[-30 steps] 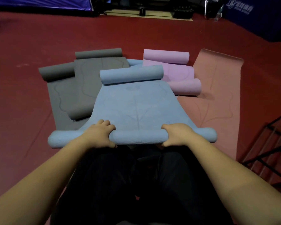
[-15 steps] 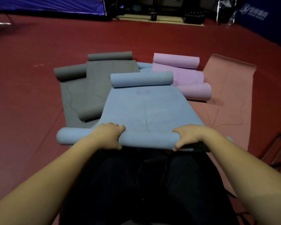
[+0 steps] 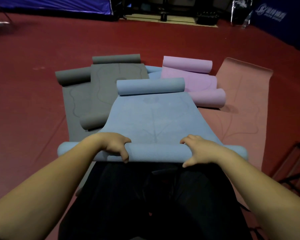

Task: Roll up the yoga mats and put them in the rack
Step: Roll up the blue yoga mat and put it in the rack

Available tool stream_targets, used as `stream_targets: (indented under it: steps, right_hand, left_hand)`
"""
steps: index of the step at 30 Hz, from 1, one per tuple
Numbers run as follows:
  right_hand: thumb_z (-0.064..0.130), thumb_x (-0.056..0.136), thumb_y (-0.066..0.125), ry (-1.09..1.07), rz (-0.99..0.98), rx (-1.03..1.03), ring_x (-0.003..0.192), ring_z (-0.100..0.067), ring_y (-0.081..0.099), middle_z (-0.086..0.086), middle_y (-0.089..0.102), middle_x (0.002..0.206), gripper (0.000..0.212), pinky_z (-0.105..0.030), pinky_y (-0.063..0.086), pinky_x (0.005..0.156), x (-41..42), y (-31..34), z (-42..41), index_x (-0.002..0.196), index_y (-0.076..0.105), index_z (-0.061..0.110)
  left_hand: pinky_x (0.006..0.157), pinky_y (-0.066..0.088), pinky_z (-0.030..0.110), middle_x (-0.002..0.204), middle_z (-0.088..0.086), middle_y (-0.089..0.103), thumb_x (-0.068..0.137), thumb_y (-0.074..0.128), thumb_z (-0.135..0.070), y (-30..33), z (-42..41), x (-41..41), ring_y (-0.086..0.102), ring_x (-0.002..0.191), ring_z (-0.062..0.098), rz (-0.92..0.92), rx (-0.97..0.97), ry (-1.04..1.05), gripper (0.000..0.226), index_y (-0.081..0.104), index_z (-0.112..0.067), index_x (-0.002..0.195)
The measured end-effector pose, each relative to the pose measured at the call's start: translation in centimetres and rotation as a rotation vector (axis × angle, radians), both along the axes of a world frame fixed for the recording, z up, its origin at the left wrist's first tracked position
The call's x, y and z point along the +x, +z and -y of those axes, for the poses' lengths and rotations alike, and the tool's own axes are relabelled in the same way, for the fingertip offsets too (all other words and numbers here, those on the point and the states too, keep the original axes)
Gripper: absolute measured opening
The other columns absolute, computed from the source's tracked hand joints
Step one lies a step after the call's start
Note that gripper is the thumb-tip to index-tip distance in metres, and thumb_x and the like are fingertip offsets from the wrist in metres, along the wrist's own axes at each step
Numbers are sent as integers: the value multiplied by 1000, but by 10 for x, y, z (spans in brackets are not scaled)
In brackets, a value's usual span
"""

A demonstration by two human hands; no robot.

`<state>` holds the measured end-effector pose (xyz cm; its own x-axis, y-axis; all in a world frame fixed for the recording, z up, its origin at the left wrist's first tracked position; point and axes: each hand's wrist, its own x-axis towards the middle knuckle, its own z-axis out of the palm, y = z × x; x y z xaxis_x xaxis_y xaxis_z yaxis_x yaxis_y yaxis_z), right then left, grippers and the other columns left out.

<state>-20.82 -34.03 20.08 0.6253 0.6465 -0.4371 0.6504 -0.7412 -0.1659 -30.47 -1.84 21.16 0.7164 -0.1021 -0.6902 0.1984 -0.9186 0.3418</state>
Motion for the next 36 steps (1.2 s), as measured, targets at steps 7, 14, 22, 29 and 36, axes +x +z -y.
stream_targets:
  steps: [7,14,22,29,36]
  right_hand:
    - [64,70,70,-24,312,25,116,-26,54,-1,54,125,85,-35,43,94,-22,-18,0,141,38,31]
    - [59,67,76,-21,44,-44,102,-22,60,0,63,119,77,-32,47,82,6,-8,-14,131,45,31]
    - [50,71,80,-34,-253,-142,97,-17,54,5,58,113,67,-27,39,80,31,1,-26,126,49,30]
    - [56,70,78,-42,-136,-47,116,-17,54,3,54,133,78,-33,43,99,24,-7,-18,136,45,28]
    - [57,74,72,-37,327,2,122,-24,52,2,52,135,85,-36,41,97,-8,-27,-6,145,34,30]
  left_hand:
    - [82,44,28,115,-3,62,65,80,-41,0,-3,11,57,104,15,-94,-112,45,53,63,-23,111]
    - [88,44,31,106,-15,47,45,67,-64,-16,-9,-15,49,101,9,354,-45,78,68,54,-39,107]
    - [88,46,44,108,0,62,57,75,-62,-63,20,-53,61,96,28,811,523,-52,83,58,-19,125]
    - [87,42,37,111,-4,57,76,61,-49,-42,17,-27,55,105,23,613,504,-54,50,48,-26,118]
    - [72,45,34,104,-5,63,67,68,-48,-28,4,2,58,91,20,388,295,-58,49,50,-28,108]
